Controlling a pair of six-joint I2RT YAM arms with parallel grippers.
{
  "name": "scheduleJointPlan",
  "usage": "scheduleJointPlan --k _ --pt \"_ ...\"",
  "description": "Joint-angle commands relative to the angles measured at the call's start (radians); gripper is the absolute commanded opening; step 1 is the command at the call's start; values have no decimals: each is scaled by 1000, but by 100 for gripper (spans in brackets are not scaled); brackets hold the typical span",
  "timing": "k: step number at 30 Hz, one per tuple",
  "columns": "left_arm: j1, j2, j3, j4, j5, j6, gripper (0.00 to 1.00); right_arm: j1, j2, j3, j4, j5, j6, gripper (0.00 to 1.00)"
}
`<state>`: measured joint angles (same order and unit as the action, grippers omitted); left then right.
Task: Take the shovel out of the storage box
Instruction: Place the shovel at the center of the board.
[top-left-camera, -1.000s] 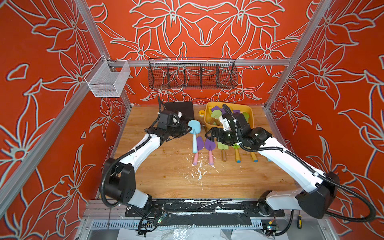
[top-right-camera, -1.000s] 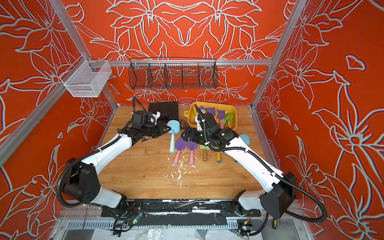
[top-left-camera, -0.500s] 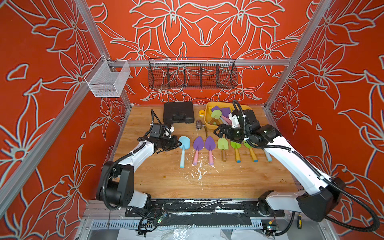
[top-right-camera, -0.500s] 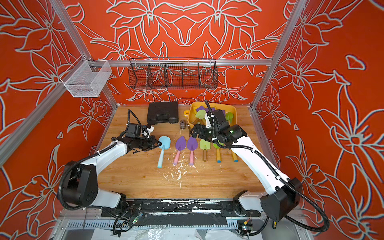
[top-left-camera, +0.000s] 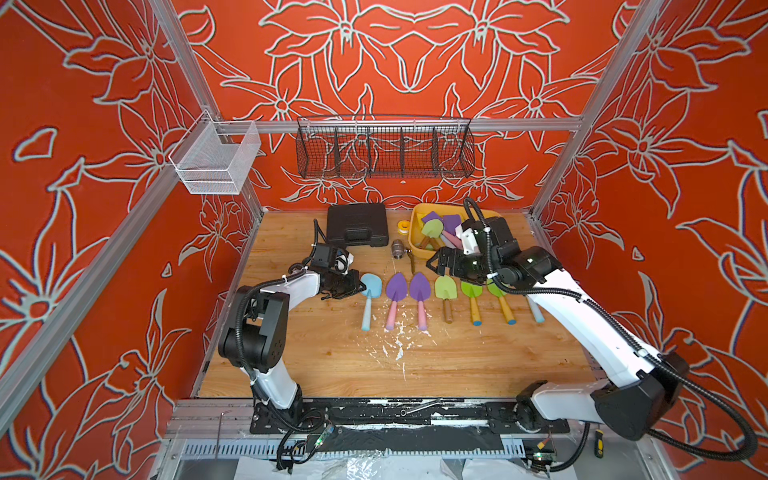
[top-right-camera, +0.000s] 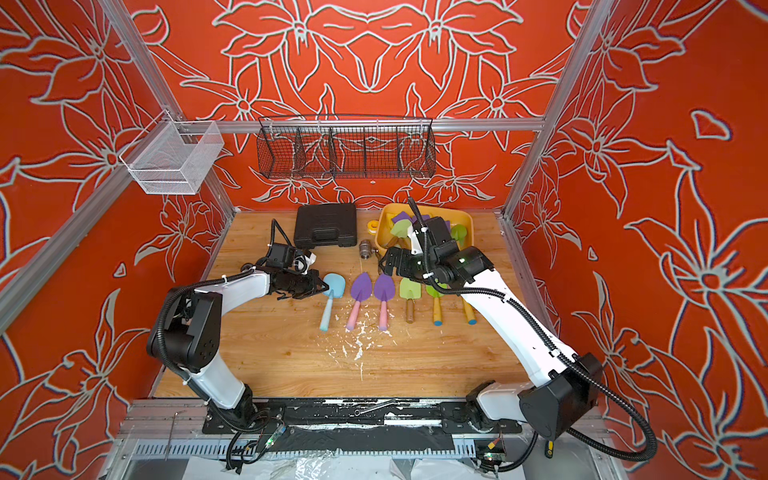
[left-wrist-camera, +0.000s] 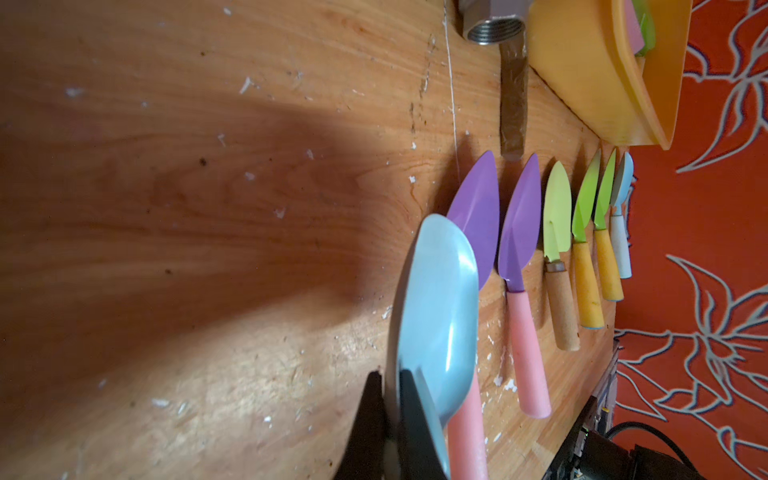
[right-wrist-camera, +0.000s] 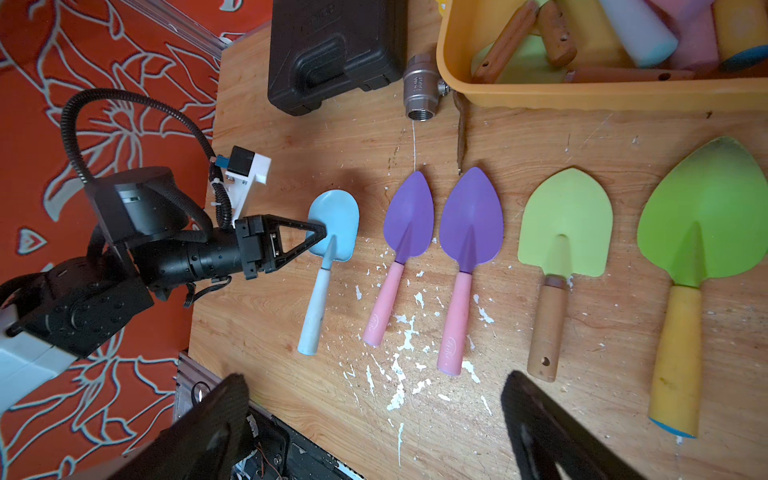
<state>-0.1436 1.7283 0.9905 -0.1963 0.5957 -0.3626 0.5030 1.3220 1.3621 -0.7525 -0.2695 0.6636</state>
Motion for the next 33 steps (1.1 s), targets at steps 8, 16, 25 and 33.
scheduleJointPlan --k 8,16,25,33 --pt "4 96 48 91 10 6 0 -6 -9 -6 -13 2 27 97" --pt "4 148 72 117 12 7 0 -7 -9 -11 -17 1 30 97" --pt "4 193 102 125 15 8 0 -6 -11 -18 -21 3 33 97" --pt "4 213 114 124 24 21 0 -6 -21 -33 -21 6 37 97"
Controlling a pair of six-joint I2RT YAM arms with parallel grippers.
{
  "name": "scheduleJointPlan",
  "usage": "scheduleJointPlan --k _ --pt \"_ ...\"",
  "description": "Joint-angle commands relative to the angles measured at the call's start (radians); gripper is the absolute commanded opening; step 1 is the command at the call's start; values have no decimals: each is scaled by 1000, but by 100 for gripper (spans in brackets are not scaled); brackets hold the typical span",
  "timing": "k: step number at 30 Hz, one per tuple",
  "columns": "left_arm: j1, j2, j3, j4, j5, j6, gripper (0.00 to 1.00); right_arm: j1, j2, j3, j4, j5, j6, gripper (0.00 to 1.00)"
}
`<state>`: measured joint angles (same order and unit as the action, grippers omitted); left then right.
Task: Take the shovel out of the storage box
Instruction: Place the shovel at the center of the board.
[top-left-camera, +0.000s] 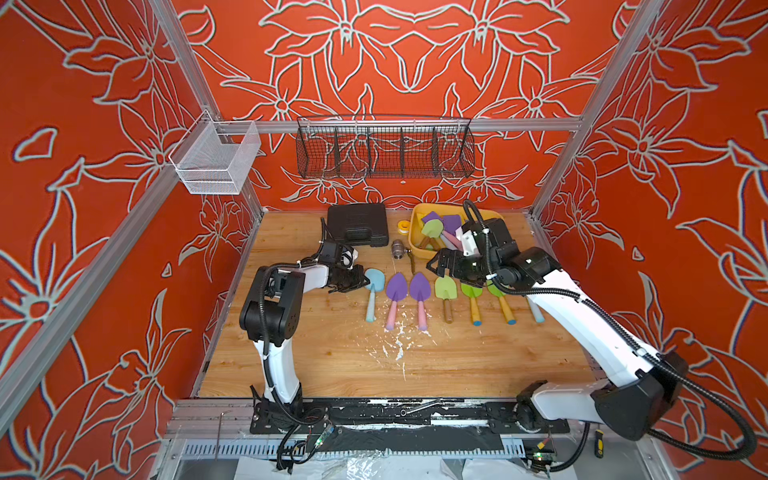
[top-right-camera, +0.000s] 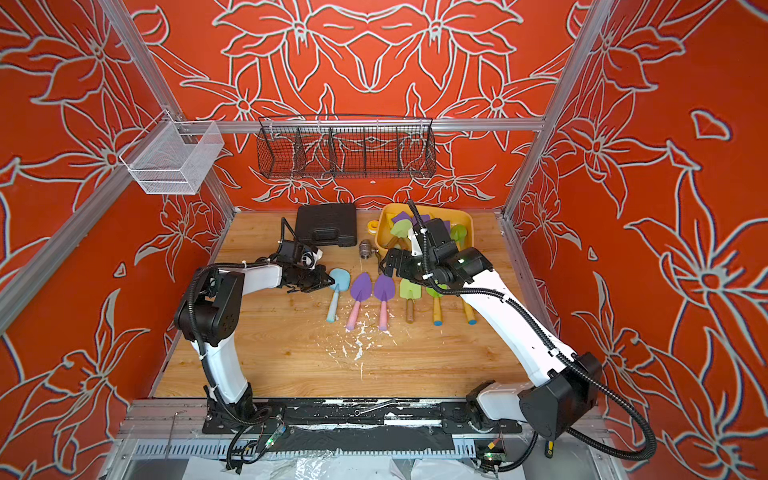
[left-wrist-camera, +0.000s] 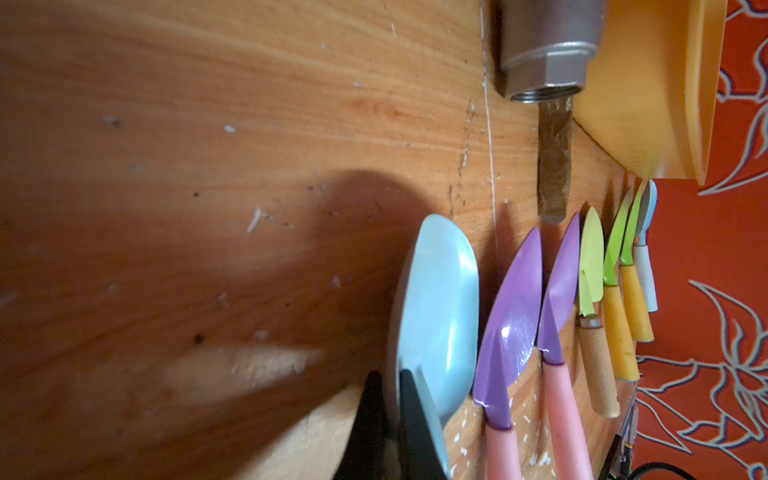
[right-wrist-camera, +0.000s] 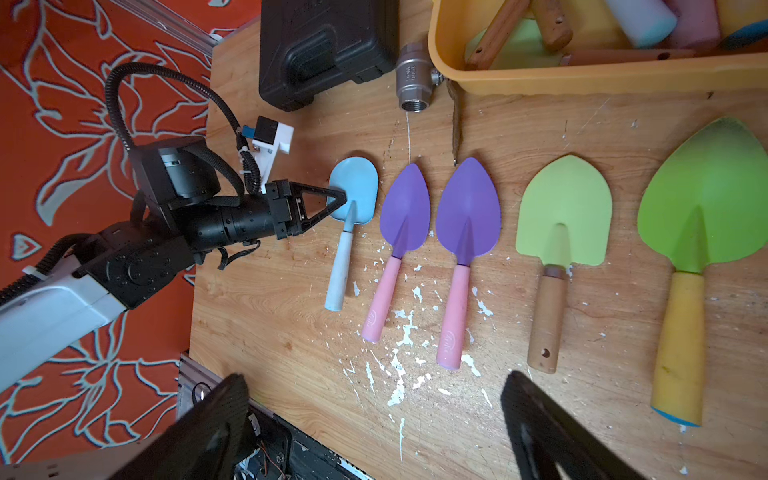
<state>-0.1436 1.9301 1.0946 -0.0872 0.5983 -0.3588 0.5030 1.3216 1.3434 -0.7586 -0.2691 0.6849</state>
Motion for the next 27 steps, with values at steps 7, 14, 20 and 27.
scheduleJointPlan --k 7,14,20,27 --pt "5 28 16 8 24 23 15 -7 -23 -12 -18 5 15 97" --pt "4 11 2 1 -7 24 25 -6 -28 -21 -18 8 20 97" --pt "11 -12 -10 -9 -39 15 50 -6 -33 -25 -18 14 16 97" --pt "87 -124 -33 -53 -106 -6 77 -8 -37 -11 -36 26 10 97"
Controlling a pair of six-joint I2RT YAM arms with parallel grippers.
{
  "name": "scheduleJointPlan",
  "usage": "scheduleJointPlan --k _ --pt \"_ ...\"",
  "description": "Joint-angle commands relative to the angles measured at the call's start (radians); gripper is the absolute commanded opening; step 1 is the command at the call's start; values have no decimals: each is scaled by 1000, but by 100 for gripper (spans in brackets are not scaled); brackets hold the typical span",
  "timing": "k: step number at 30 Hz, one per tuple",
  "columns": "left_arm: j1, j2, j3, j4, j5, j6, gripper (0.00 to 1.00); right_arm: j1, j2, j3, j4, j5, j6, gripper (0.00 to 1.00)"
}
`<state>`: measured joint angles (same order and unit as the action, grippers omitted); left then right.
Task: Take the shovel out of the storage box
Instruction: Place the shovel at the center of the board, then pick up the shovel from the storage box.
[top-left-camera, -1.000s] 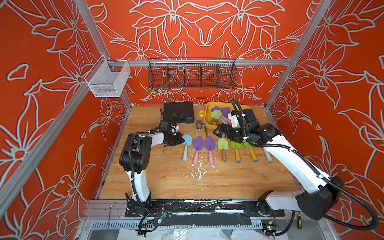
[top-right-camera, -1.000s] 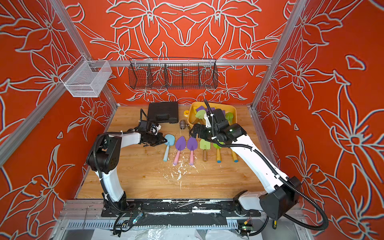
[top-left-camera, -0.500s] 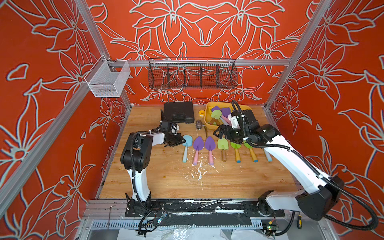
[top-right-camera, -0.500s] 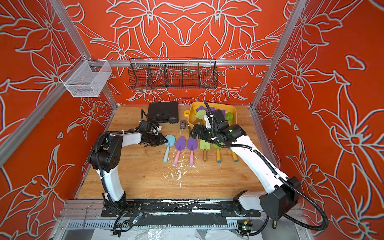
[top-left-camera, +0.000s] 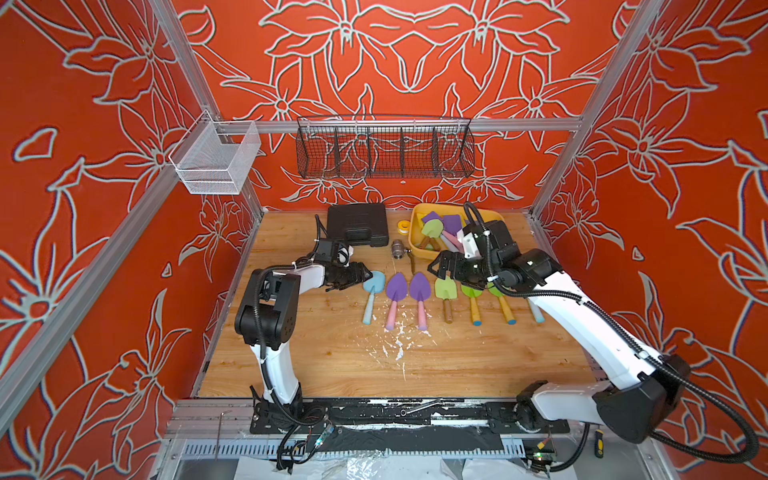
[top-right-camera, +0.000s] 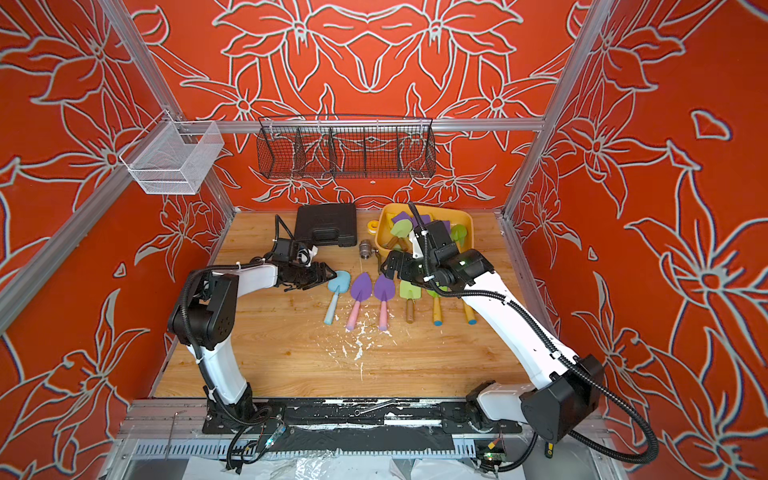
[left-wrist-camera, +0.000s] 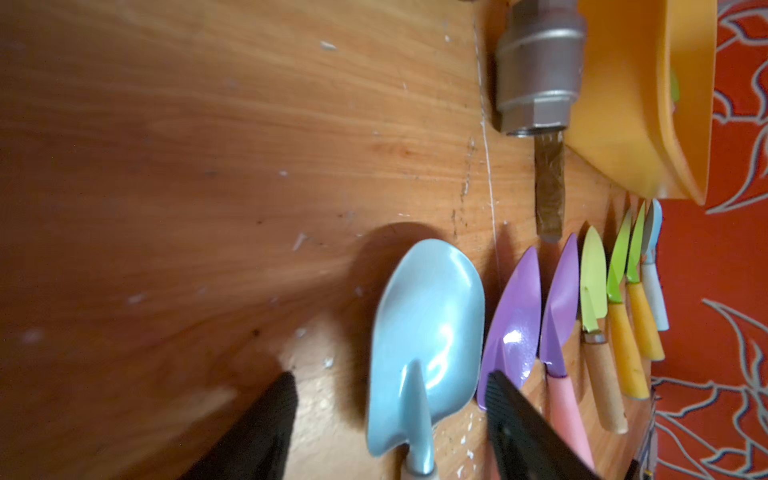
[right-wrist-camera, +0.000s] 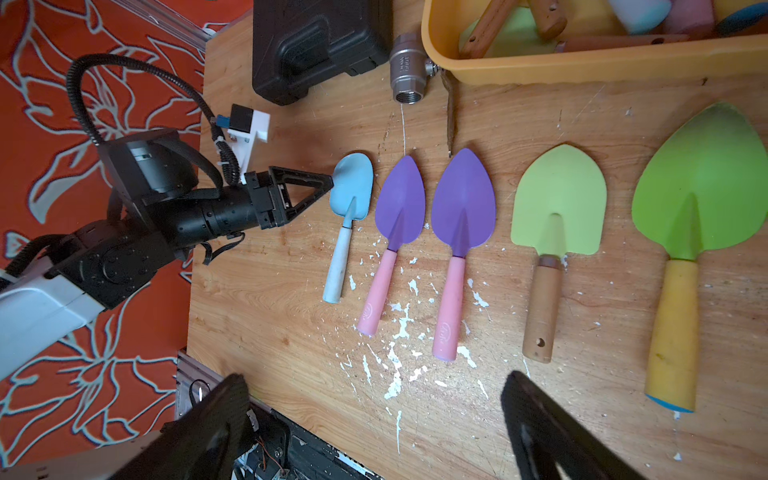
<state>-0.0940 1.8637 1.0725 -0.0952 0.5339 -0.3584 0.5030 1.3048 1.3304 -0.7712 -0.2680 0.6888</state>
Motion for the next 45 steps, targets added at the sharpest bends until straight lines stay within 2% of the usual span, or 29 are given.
scheduleJointPlan --k 1,8,14,18,20,26,32,39,45 --pt "48 -78 -11 -51 -40 -11 83 -9 -22 3 -28 32 2 97" --pt "54 -303 -15 -120 -101 -50 87 -104 7 57 -111 73 -48 97" --pt "40 -549 -7 -185 -173 -119 94 -223 148 163 -153 73 -157 95" --pt "-56 -640 83 -296 -283 -73 95 -296 298 269 -169 80 -218 88" --pt "-126 -684 114 -313 -341 -25 99 -318 386 342 -180 84 -263 84" --pt "-298 -723 267 -437 -404 71 99 -339 664 599 -242 100 -388 73" --pt "-433 -771 313 -477 -429 78 97 -354 884 811 -254 72 -439 66" --pt "-457 -819 390 -523 -431 128 97 -370 1107 1050 -321 111 -484 64" --pt "-457 -836 439 -611 -452 168 97 -376 1233 1157 -323 113 -497 62"
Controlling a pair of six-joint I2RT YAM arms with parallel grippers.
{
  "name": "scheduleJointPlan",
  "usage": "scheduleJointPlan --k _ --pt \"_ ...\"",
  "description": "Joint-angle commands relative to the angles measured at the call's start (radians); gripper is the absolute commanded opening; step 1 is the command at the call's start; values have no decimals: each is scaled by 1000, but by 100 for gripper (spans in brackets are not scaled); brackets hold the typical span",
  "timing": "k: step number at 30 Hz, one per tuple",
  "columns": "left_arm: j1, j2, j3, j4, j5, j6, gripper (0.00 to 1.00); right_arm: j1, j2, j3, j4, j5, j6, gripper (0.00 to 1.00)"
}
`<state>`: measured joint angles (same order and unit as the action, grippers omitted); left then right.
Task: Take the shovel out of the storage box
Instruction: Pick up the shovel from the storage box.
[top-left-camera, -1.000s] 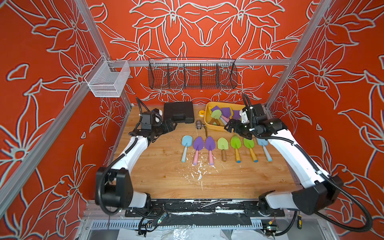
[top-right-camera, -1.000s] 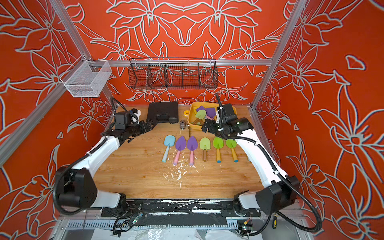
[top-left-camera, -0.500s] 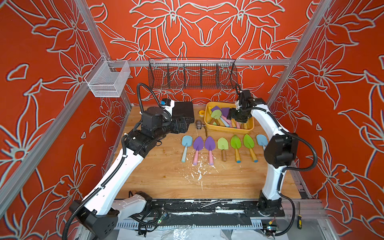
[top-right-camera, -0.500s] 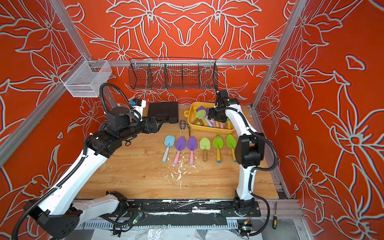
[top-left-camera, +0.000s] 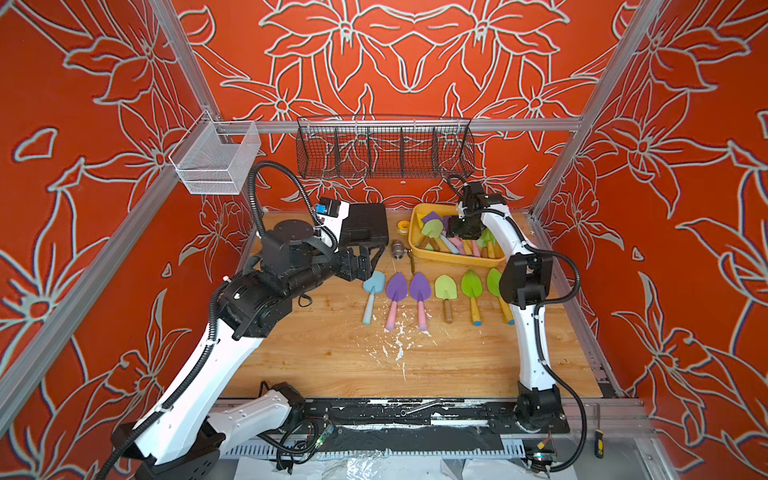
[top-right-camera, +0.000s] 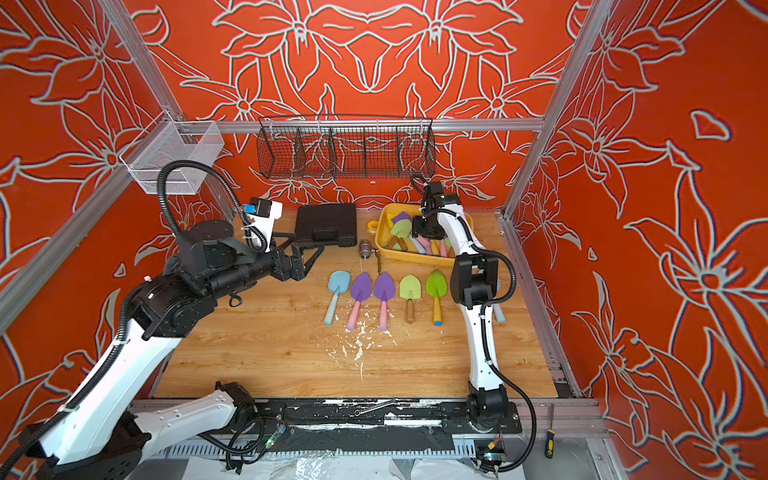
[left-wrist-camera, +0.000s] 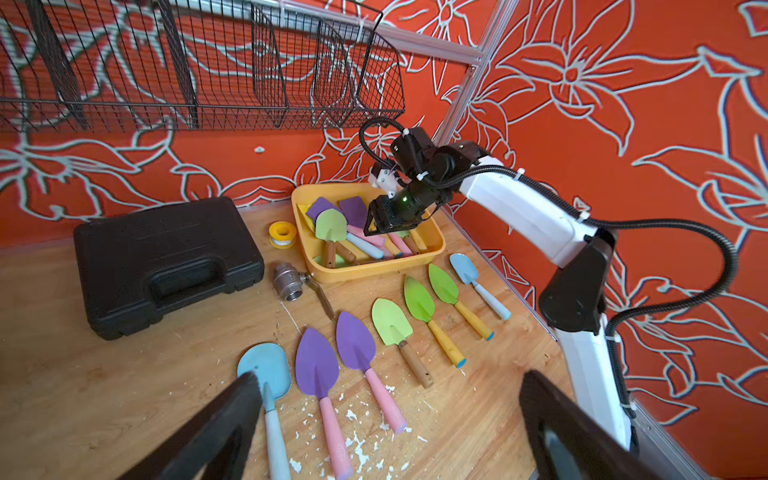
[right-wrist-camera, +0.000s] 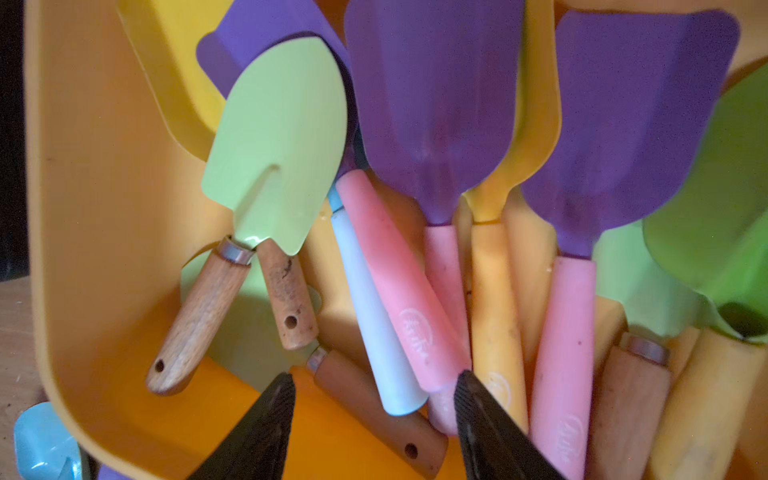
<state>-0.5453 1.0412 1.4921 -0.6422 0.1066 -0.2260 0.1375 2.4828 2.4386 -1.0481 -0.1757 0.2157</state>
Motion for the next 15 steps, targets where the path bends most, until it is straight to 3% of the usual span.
scheduleJointPlan --k 1,12,15 --pt "-5 -19 17 -68 -26 36 97 -13 68 60 -44 15 -22 61" --pt "-5 -40 -18 -53 -56 37 97 -15 140 65 -33 -21 -10 46" --pt "-5 -40 -28 -43 -70 39 97 -15 137 64 -34 -45 -6 33"
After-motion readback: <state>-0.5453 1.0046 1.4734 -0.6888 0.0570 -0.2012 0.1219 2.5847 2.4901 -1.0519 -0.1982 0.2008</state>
